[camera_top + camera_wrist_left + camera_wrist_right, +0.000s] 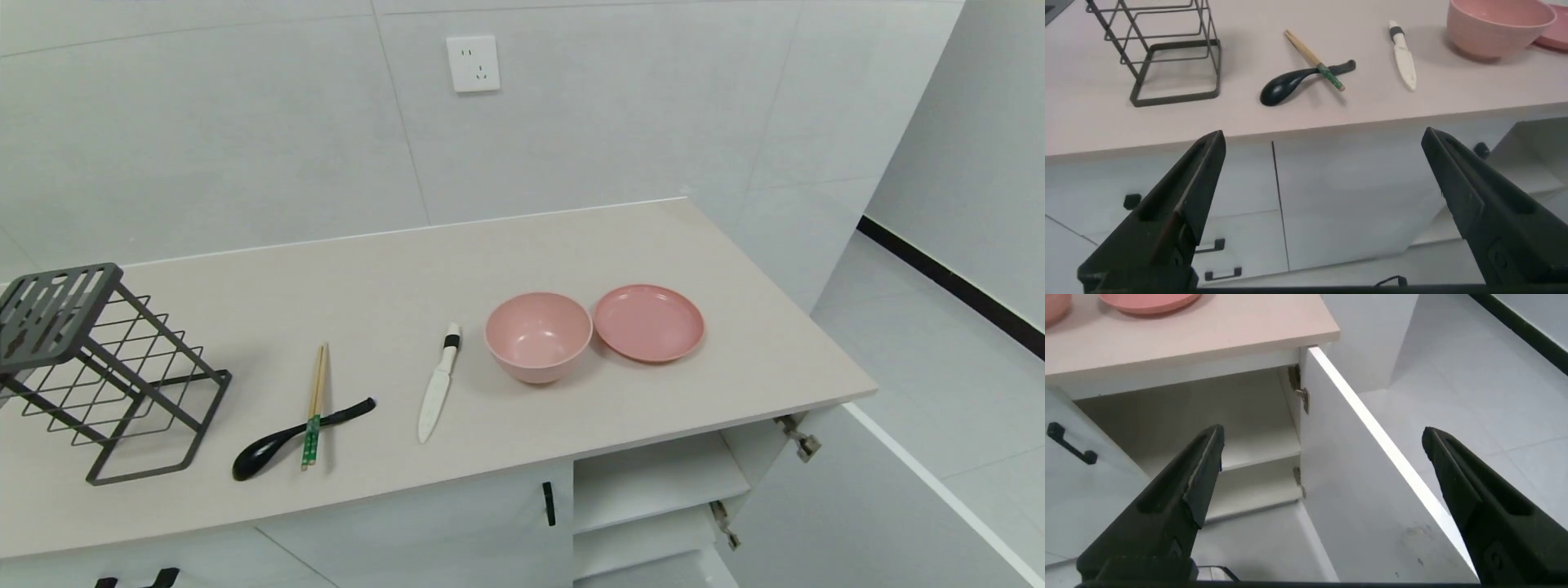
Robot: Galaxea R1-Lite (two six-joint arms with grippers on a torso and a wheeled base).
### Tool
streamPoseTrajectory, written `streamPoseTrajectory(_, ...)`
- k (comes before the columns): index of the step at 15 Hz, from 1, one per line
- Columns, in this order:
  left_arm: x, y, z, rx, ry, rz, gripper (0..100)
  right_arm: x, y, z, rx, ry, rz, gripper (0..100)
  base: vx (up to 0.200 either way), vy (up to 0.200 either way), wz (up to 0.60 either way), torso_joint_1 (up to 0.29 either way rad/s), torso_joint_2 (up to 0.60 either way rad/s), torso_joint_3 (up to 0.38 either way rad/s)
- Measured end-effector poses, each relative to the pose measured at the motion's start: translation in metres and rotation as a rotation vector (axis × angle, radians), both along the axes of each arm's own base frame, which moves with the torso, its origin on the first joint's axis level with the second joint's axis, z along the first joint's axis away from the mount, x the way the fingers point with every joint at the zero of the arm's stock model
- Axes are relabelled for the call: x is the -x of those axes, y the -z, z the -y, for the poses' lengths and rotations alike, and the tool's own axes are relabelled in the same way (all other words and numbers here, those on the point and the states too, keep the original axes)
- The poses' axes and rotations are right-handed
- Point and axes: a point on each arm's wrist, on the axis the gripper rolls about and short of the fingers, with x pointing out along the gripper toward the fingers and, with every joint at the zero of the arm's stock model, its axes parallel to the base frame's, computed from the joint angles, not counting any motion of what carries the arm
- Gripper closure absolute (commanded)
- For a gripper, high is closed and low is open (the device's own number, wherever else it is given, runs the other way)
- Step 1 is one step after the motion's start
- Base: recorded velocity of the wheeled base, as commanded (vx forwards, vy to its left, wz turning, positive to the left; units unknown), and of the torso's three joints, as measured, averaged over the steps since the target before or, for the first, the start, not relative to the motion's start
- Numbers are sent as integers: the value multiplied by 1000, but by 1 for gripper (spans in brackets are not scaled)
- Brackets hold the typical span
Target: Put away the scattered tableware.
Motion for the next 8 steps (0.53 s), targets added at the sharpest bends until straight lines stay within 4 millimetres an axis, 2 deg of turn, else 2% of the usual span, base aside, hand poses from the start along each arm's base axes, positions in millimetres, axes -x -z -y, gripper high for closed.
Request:
streamPoseTrajectory(4,0,0,0,-5,-7,-1,0,0,0,0,0,0,0,0,200,0,0,-1,5,5)
streamPoseTrajectory(8,0,0,0,-13,-5,-2,0,0,0,0,19,-5,-1,0,0,0,0,0,0,0)
